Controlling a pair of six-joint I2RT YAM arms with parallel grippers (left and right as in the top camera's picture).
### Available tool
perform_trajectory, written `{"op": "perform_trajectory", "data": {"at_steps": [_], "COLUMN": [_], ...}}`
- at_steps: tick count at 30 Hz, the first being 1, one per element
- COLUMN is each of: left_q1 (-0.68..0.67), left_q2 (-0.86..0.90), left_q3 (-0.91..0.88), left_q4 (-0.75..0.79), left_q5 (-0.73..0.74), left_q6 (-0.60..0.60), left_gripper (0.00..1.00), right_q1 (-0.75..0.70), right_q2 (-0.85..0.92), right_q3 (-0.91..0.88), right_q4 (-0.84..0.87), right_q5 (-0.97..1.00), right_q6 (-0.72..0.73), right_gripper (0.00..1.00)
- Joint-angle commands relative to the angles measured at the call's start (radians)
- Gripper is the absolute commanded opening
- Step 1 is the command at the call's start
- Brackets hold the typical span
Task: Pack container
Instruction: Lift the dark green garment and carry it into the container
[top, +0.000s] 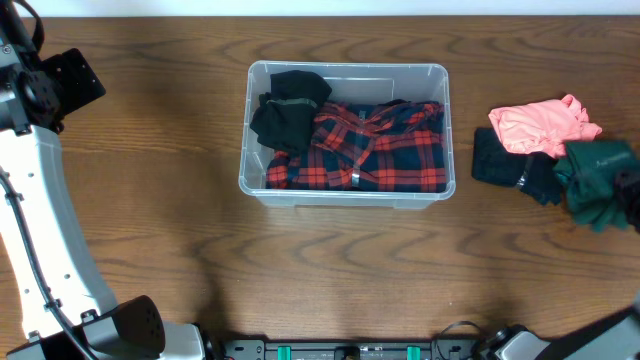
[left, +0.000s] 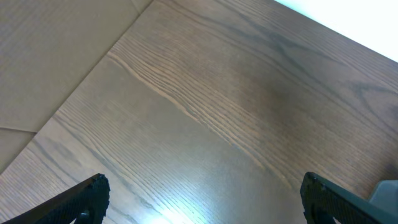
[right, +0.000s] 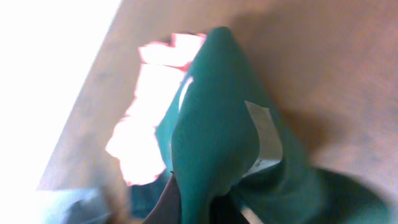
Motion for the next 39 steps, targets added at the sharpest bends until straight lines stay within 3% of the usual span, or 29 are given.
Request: {"op": "perform_trajectory", "data": {"at_steps": [1, 11, 25, 30, 39], "left_q1": [0.005, 0.005, 0.005, 0.005, 0.005], "left_q2": [-0.003, -0.003, -0.003, -0.003, -0.003], "left_q3": [-0.004, -0.004, -0.004, -0.004, -0.004], "left_q4": [-0.005, -0.005, -0.004, -0.004, -0.004], "left_q5": [-0.008, -0.008, -0.008, -0.008, -0.008], "left_q6": [-0.009, -0.009, -0.009, -0.009, -0.009], "left_gripper": [0.98, 0.98, 0.98, 0.98, 0.98], "right_q1": [0.037, 0.326, 0.884, 0.964, 0.967], "right_q2": [-0.115, -0.262, -0.111, 0.022, 0.174], "right_q3": [0.053, 0.172, 0.282, 0.282, 0.282], "right_q4": [-0.021, -0.04, 0.056, 0.101, 0.167], "right_q5": [-0.146, -0.343, -0.346, -0.318, -0.347], "right_q6": [-0.018, -0.101, -0.394, -0.434, -0.56], "right_gripper": [0.01, 0.01, 0.01, 0.01, 0.01]}}
